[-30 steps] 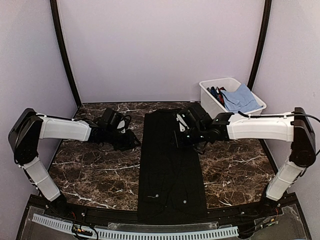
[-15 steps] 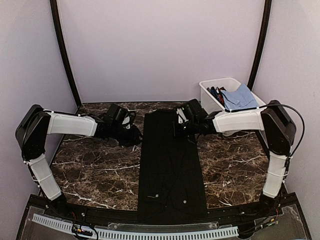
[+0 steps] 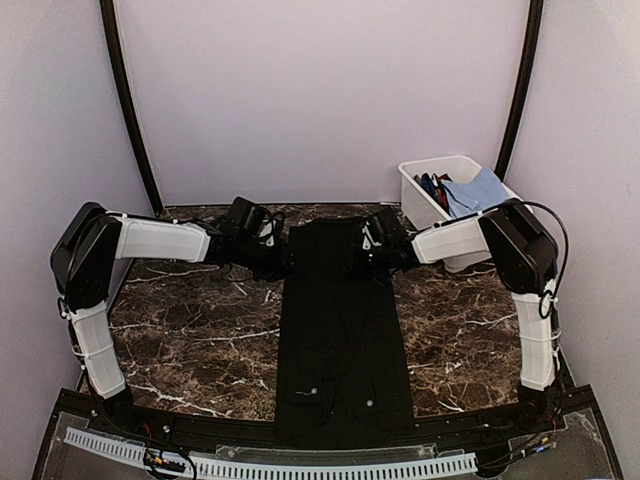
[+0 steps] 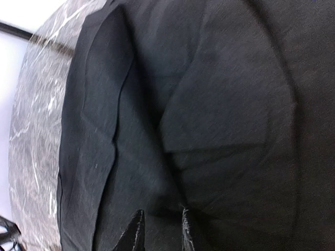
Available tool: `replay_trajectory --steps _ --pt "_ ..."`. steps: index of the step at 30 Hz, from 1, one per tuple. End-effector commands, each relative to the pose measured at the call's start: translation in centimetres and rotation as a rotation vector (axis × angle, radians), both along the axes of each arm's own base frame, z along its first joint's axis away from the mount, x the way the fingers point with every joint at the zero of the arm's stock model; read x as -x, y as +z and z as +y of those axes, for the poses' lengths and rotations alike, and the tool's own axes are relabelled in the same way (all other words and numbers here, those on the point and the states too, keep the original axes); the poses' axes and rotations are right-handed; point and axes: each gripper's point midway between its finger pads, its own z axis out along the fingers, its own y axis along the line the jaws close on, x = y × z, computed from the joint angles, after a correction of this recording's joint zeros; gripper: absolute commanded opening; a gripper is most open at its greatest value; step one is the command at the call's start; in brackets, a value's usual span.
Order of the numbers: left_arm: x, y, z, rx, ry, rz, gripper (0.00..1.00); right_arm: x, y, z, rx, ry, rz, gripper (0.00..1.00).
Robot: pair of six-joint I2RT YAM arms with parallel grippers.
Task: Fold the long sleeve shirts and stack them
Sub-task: Smooth out the rectangle-folded shirt at the center of the board.
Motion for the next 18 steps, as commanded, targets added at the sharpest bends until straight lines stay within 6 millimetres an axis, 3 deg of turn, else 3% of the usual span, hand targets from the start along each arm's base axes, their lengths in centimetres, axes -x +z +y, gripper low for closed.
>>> replay_trajectory --steps 1,9,12,18 --pt "-0.2 0.1 -0.2 -0.007 -0.002 -0.004 0.31 -1.3 0.0 -0.6 0.009 -0.068 -0.004 0.21" --pt "0.1 -1.5 2.0 -0.072 0.030 0.016 0.31 -1.9 6.6 0.5 -0.036 -0.016 -0.140 0.22" --pt "0.2 -2.5 3.5 -0.128 0.061 0.021 0.30 -2.0 8.0 1.6 -0.063 0.011 -0.172 0.22" --pt "0.8 -4.3 5.2 -0.222 0.075 0.035 0.30 -2.4 6.4 4.1 -0.102 0.049 -0.162 0.22"
